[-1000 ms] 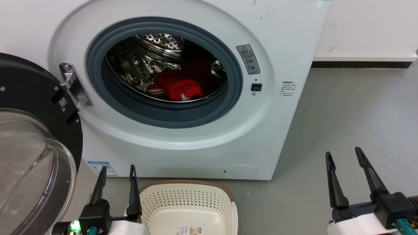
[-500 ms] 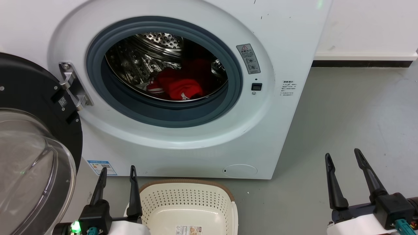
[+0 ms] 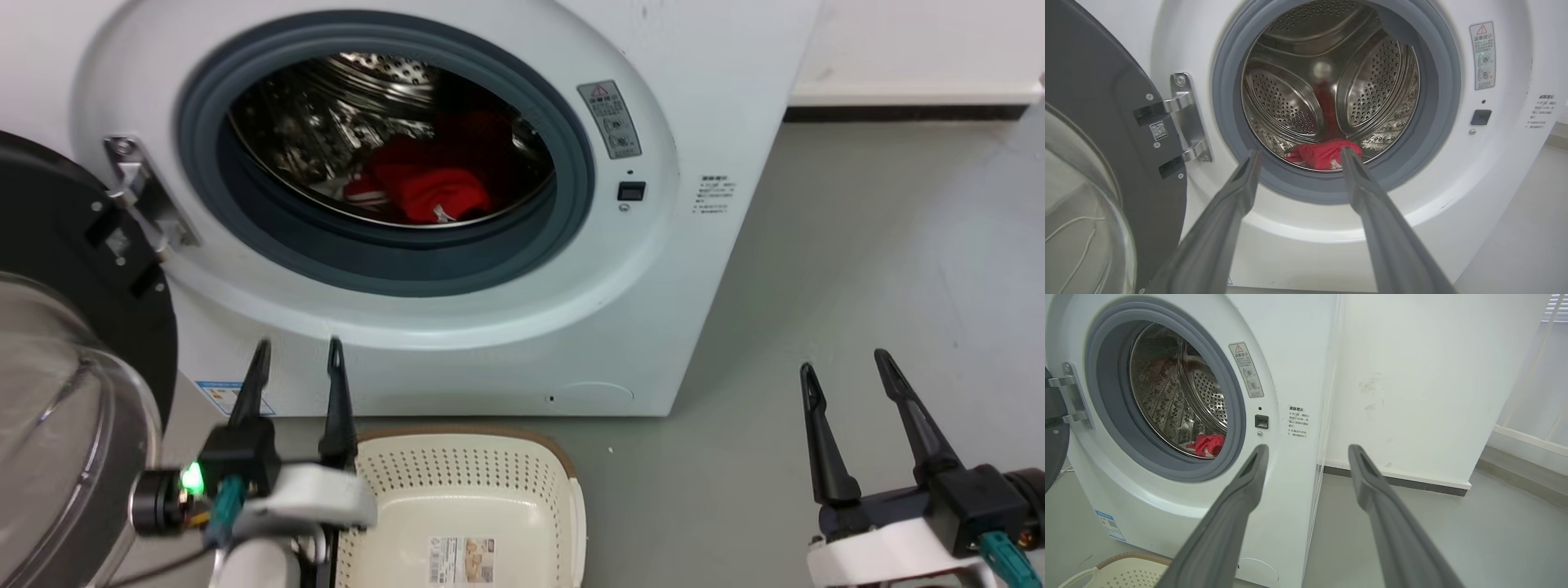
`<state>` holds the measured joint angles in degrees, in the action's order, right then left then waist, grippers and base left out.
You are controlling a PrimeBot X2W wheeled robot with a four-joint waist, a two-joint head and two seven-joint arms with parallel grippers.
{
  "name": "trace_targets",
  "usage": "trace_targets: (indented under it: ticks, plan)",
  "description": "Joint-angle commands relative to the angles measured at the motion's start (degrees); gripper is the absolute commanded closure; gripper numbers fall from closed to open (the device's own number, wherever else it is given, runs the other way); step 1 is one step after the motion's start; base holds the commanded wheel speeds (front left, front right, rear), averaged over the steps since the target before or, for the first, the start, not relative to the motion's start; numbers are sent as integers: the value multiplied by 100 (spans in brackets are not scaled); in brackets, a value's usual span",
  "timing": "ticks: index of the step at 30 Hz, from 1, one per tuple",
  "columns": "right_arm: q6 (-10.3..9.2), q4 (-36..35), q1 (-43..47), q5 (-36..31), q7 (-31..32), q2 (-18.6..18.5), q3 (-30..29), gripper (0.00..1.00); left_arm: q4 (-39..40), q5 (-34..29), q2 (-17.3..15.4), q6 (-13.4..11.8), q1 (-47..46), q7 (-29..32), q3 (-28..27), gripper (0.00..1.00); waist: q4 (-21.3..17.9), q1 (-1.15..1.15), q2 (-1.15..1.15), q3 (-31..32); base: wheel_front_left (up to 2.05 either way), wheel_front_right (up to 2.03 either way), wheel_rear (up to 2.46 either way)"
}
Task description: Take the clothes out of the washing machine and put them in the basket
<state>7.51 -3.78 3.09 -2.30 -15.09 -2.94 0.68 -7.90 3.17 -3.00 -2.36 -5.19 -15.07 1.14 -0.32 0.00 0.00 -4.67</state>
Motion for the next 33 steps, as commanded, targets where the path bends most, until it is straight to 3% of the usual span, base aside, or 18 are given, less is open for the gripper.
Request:
trace_targets:
  ticks: [1, 12, 23, 33]
  plan:
    - [-4, -23, -136, -19, -12, 11, 3, 0, -138, -47, -43, 71, -252, -16, -26, 0, -120, 0, 0, -178, 0, 0, 0]
    - [-4, -163, -794, 93, -11, 12, 79, 0, -1425, -74, -500, 350, -2481, -15, -330, 0, -768, 0, 0, -1307, 0, 0, 0]
    - [-4, -335, -1384, 287, -11, 15, 88, 0, -3276, -230, -1117, 567, -4922, 0, -247, 0, -1205, 0, 0, -2508, 0, 0, 0]
    - [-5, -465, -1807, 510, -12, 14, 197, 0, -4964, -282, -1494, 810, -6871, 752, 17, 0, -1366, 0, 0, -3219, 0, 0, 0]
